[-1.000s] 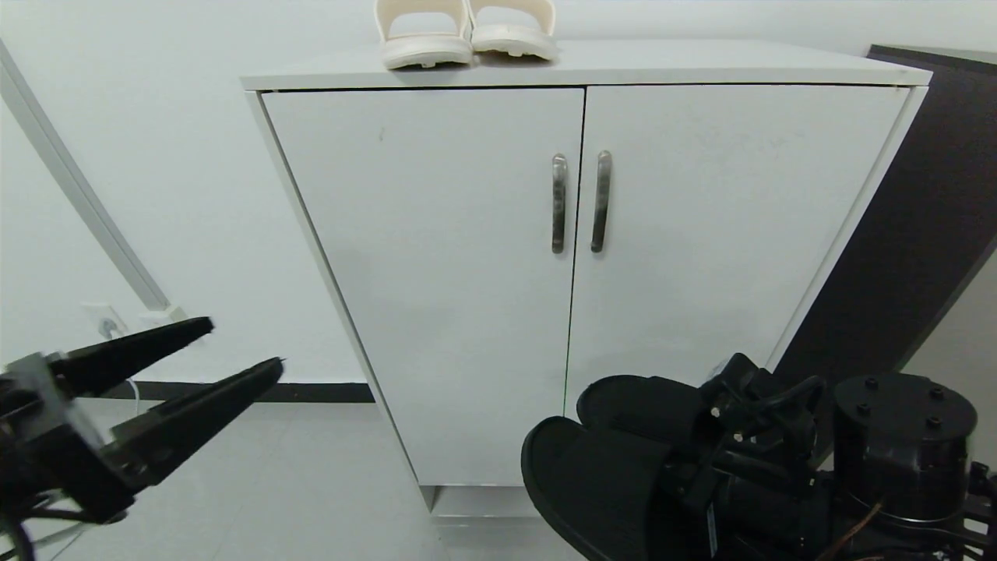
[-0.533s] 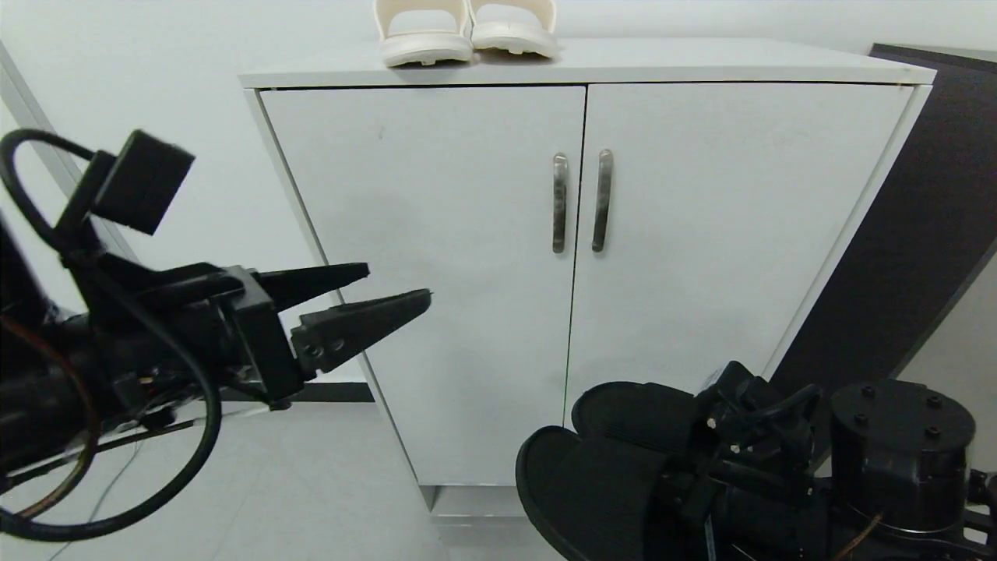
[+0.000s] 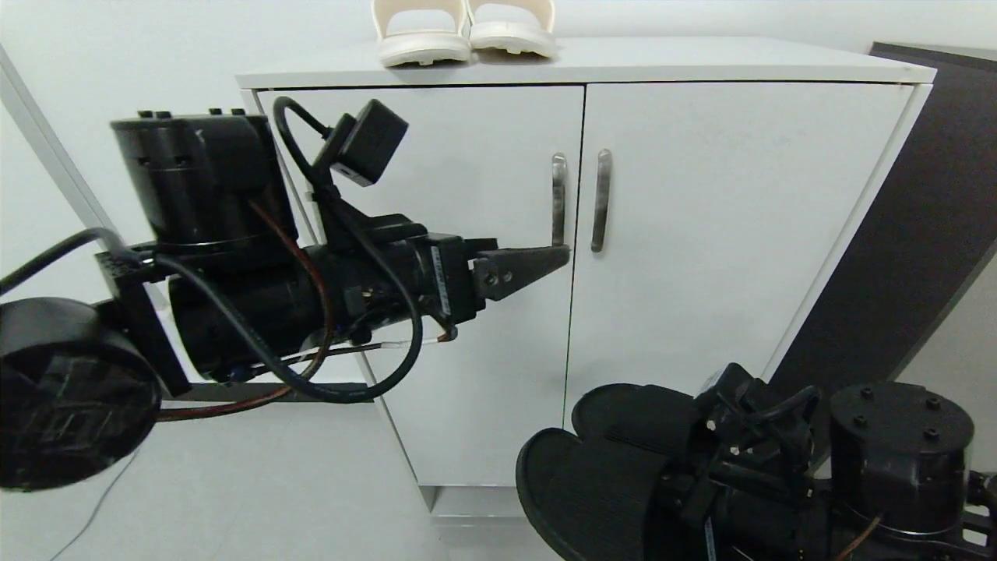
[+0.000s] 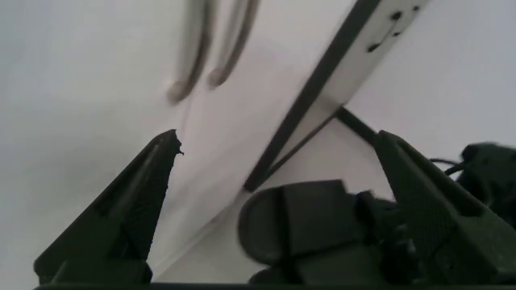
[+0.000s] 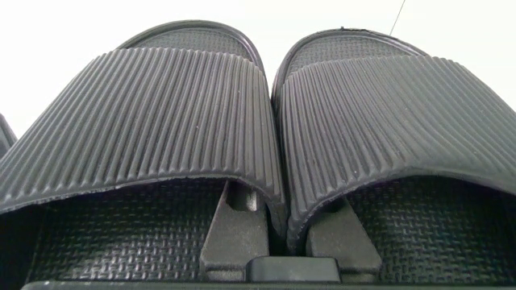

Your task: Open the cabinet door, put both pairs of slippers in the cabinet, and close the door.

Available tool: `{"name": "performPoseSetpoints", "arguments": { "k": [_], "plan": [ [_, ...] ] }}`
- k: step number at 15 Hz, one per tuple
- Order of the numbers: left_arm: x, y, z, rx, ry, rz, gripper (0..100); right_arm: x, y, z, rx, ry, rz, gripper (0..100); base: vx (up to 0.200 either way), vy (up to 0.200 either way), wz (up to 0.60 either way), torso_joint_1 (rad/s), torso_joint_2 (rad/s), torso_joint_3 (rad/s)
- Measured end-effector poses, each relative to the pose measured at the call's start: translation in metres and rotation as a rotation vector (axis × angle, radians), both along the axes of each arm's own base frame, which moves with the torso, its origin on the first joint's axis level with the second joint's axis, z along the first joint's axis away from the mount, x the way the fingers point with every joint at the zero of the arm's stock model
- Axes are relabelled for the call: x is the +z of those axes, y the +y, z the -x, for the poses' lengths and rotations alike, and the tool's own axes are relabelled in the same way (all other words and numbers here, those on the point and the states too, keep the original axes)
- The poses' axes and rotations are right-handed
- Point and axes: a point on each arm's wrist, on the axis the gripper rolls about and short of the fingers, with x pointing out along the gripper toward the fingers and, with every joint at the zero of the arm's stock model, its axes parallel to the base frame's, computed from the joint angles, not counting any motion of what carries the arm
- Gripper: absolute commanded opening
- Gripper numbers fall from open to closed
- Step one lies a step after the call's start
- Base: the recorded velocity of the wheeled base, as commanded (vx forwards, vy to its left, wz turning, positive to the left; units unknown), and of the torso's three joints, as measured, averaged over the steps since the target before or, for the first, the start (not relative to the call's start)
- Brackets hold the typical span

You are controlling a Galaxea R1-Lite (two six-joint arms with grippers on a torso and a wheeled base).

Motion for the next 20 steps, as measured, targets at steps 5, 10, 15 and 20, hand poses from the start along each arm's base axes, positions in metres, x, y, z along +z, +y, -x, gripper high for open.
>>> {"name": "performPoseSetpoints", "arguments": {
  "k": [5,10,15,20],
  "plan": [
    [0.02,-0.029,-0.019,-0.134,0.038,0.087,100,-0.001,0.0,0.001,0.016,0.005,-0.001,0,0.0,0.0,0.0,0.0,0.0,0.0],
    [0.02,-0.049,-0.037,-0.143,0.039,0.093,100,-0.001,0.0,0.001,0.021,0.007,-0.002,0,0.0,0.0,0.0,0.0,0.0,0.0],
    [0.021,-0.06,-0.051,-0.122,0.04,0.092,100,-0.001,0.0,0.001,0.021,0.007,-0.001,0,0.0,0.0,0.0,0.0,0.0,0.0],
    [0.019,-0.069,-0.063,-0.09,0.035,0.095,100,-0.001,0.0,0.001,0.021,0.008,0.002,0,0.0,0.0,0.0,0.0,0.0,0.0]
  ]
}}
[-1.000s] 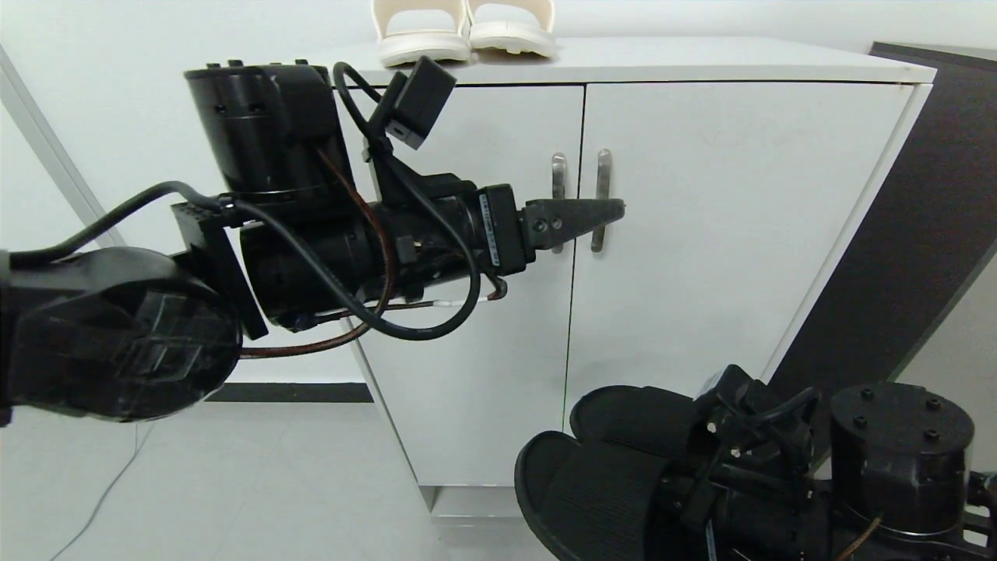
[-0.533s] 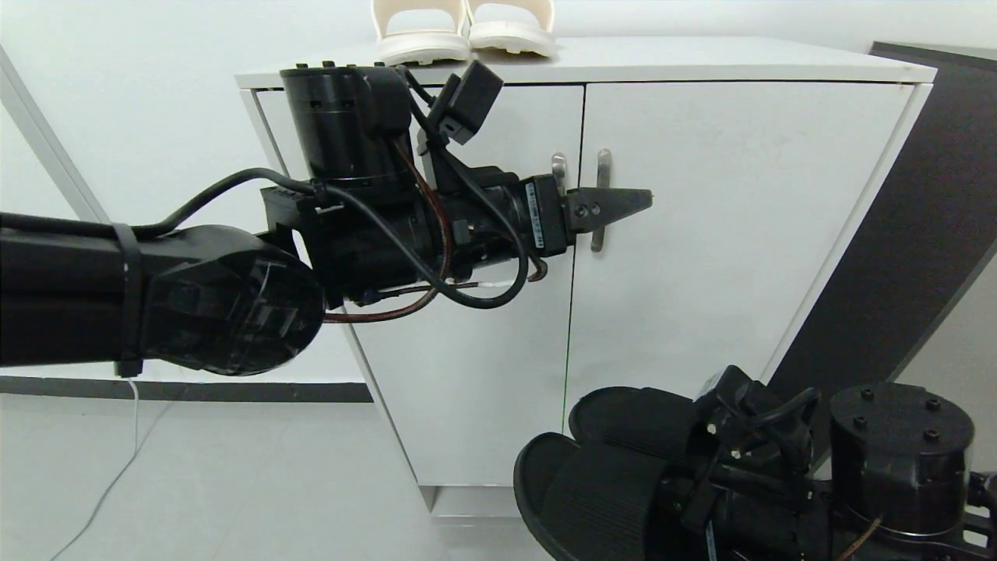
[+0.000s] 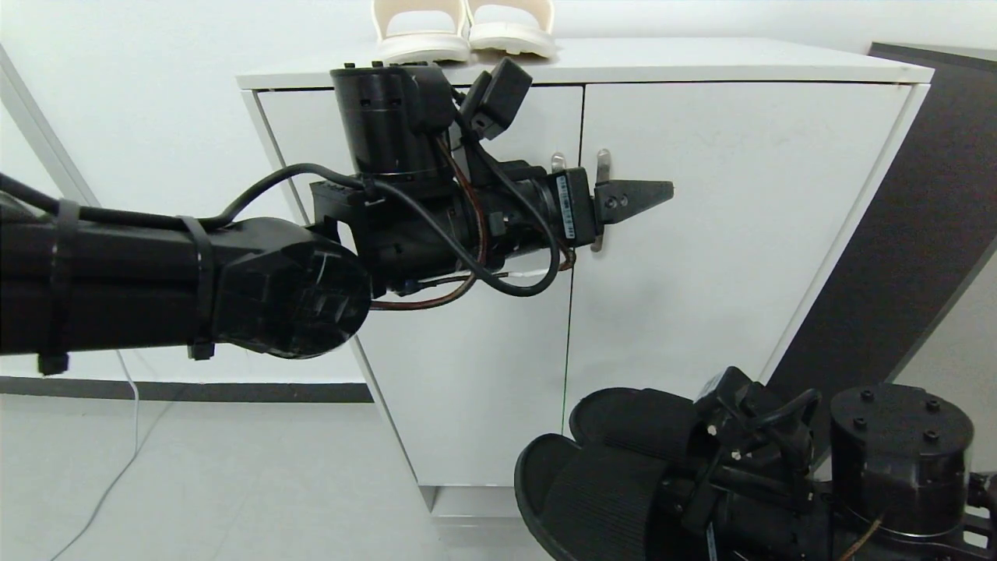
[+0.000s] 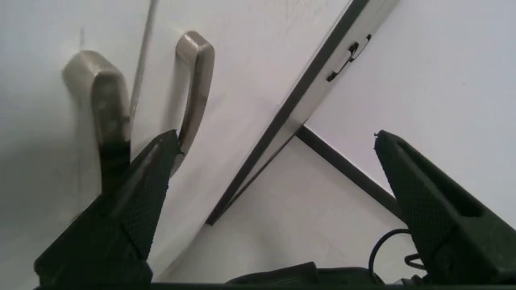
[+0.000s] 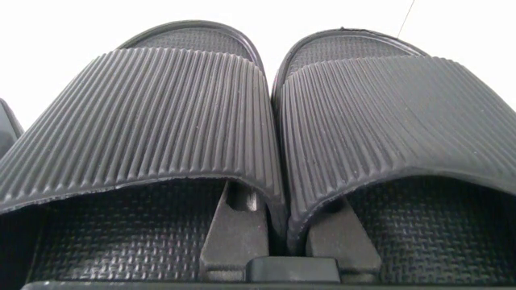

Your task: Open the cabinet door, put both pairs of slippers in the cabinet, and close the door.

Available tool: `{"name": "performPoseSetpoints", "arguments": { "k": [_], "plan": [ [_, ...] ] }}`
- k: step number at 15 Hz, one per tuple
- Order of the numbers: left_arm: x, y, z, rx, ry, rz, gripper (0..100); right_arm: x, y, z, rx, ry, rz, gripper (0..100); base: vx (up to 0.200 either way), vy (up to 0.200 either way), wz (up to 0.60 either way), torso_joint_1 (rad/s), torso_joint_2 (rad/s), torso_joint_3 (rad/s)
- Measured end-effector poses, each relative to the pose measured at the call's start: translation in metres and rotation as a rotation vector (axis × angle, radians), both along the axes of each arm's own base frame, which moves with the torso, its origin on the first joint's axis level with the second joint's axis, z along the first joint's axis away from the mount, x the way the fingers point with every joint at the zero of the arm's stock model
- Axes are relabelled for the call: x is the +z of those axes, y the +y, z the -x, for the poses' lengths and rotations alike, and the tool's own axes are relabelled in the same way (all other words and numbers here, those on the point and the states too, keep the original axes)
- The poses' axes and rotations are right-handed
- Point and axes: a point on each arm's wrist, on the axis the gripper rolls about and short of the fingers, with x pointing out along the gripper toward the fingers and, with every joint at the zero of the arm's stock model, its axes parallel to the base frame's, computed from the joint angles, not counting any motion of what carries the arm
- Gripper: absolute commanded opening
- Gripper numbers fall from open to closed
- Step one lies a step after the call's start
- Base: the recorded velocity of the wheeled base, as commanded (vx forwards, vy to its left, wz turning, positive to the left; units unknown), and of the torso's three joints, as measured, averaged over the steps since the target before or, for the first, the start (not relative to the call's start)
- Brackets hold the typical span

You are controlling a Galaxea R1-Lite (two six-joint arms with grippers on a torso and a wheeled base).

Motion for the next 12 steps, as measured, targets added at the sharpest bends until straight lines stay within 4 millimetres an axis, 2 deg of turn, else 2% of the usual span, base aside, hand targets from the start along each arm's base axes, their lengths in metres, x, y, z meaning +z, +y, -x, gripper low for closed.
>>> {"name": "performPoseSetpoints", "arguments": {
  "k": [7,8,12],
  "plan": [
    [0.0,-0.017,-0.001,-0.028,0.015,-0.012,100,0.0,-0.001,0.0,0.0,0.001,0.001,0,0.0,0.0,0.0,0.0,0.0,0.0],
    [0.0,-0.017,-0.001,-0.029,0.013,-0.011,0,0.0,-0.001,0.001,0.0,0.001,0.001,0,0.0,0.0,0.0,0.0,0.0,0.0],
    [-0.002,-0.017,-0.001,-0.023,0.017,-0.015,0,-0.001,-0.001,0.002,0.016,0.006,0.0,0,0.0,0.0,0.0,0.0,0.0,0.0]
  ]
}}
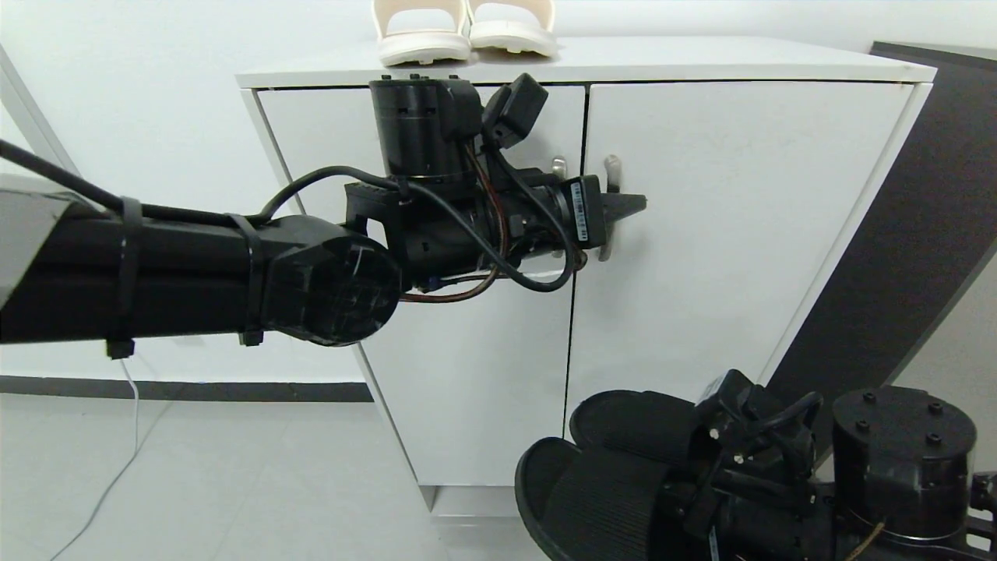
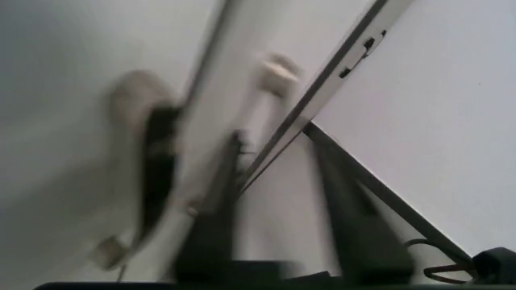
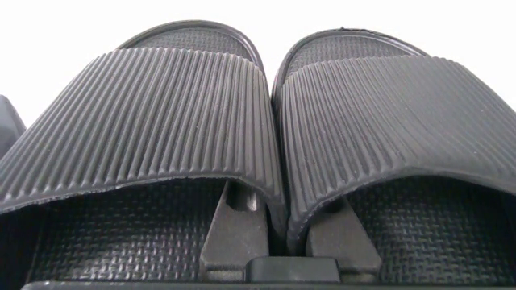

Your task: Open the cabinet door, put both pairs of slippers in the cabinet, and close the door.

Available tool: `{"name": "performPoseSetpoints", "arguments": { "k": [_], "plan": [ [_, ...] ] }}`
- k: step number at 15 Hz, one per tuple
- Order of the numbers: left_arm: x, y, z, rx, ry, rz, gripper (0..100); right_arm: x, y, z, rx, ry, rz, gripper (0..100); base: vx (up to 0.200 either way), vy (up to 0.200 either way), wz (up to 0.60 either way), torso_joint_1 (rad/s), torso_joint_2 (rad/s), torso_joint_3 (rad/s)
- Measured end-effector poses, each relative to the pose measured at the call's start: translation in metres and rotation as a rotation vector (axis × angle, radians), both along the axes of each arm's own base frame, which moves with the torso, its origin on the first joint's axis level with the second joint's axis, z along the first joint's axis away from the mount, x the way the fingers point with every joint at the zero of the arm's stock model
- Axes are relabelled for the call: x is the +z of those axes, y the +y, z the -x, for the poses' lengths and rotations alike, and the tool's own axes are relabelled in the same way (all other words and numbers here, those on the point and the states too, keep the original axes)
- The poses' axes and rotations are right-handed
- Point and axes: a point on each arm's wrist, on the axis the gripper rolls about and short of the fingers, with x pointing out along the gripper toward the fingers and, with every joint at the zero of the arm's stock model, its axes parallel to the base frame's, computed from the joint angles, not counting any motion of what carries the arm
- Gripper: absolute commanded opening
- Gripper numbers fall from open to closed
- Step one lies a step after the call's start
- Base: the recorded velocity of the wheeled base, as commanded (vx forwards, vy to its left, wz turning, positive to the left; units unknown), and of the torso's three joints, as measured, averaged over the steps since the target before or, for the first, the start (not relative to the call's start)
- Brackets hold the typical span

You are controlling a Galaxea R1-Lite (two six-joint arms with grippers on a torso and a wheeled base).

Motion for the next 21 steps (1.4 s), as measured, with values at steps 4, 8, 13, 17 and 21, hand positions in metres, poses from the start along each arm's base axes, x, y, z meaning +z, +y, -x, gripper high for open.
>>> {"name": "performPoseSetpoints", "arguments": {
  "k": [4,8,13,17,21],
  "plan": [
    [-0.001,0.001,0.011,-0.019,0.005,-0.007,0,-0.001,-0.003,0.005,0.066,0.019,-0.01,0,0.0,0.0,0.0,0.0,0.0,0.0],
    [-0.003,0.008,0.033,-0.045,0.01,-0.011,0,0.0,-0.01,0.016,0.18,0.04,-0.035,0,0.0,0.0,0.0,0.0,0.0,0.0],
    [0.003,0.024,0.068,-0.042,0.002,-0.005,0,-0.001,-0.012,0.021,0.197,0.032,-0.025,0,0.0,0.0,0.0,0.0,0.0,0.0],
    [0.01,0.042,0.08,-0.022,-0.01,0.011,0,-0.004,-0.013,0.025,0.218,0.013,0.003,0,0.0,0.0,0.0,0.0,0.0,0.0],
    [0.011,0.045,0.063,0.019,-0.01,0.015,0,-0.005,-0.012,0.027,0.227,0.017,0.008,0,0.0,0.0,0.0,0.0,0.0,0.0]
  ]
}}
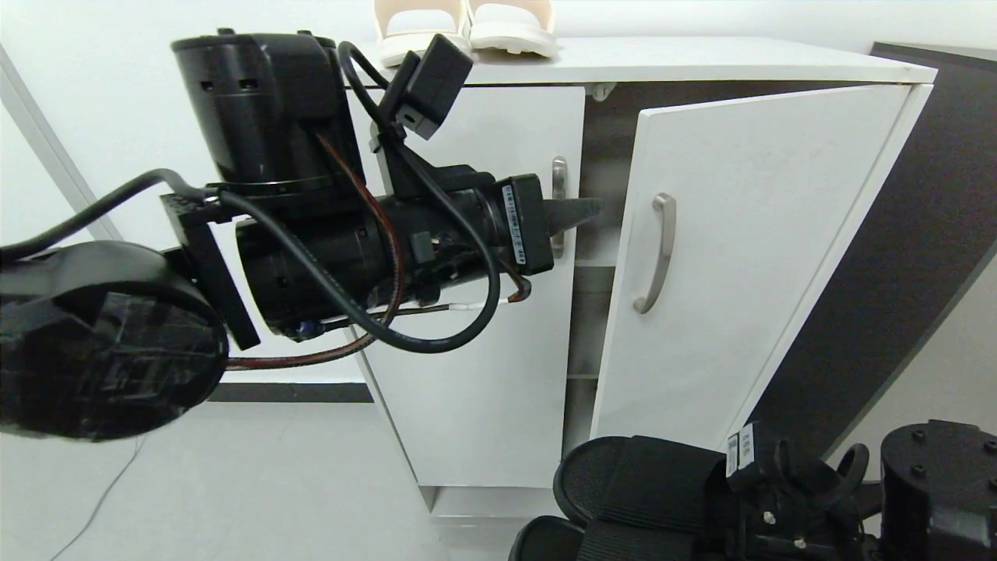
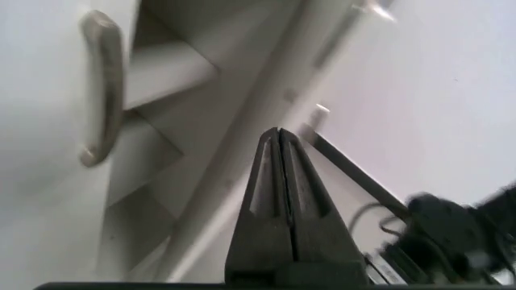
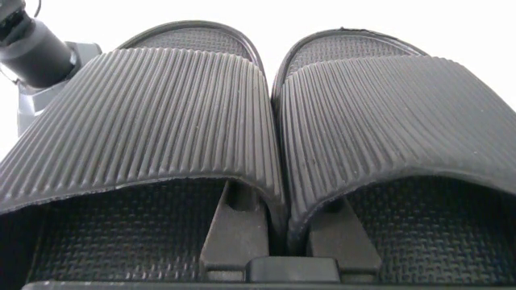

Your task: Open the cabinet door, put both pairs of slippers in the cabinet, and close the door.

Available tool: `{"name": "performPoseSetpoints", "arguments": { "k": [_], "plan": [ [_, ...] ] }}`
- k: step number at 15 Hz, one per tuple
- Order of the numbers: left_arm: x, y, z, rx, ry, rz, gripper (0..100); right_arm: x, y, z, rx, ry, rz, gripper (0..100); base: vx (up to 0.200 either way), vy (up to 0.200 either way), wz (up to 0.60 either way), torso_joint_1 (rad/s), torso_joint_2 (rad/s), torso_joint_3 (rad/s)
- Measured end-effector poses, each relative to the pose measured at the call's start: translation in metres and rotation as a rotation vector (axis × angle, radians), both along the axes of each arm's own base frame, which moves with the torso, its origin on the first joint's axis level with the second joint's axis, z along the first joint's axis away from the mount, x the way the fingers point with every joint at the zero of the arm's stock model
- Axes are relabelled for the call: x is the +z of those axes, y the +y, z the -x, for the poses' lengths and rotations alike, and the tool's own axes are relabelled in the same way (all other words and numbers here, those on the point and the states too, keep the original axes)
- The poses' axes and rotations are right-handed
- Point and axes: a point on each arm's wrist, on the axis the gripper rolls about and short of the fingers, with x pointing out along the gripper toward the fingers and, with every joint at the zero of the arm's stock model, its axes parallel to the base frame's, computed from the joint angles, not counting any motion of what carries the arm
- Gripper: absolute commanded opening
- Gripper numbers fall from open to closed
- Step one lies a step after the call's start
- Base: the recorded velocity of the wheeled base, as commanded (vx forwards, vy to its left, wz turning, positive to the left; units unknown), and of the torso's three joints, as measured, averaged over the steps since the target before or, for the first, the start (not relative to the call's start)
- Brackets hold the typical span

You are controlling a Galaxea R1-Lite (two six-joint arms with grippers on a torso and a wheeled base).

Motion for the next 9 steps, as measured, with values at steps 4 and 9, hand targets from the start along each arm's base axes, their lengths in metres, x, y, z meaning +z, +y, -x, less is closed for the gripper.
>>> {"name": "performPoseSetpoints", "arguments": {
  "k": [4,9],
  "plan": [
    [0.002,-0.011,-0.026,0.021,0.006,0.025,0,-0.003,0.001,0.005,0.022,0.009,0.012,0,0.0,0.0,0.0,0.0,0.0,0.0],
    [-0.002,-0.031,-0.051,0.02,0.017,0.053,0,-0.004,0.002,0.007,0.027,0.013,0.017,0,0.0,0.0,0.0,0.0,0.0,0.0]
  ]
}}
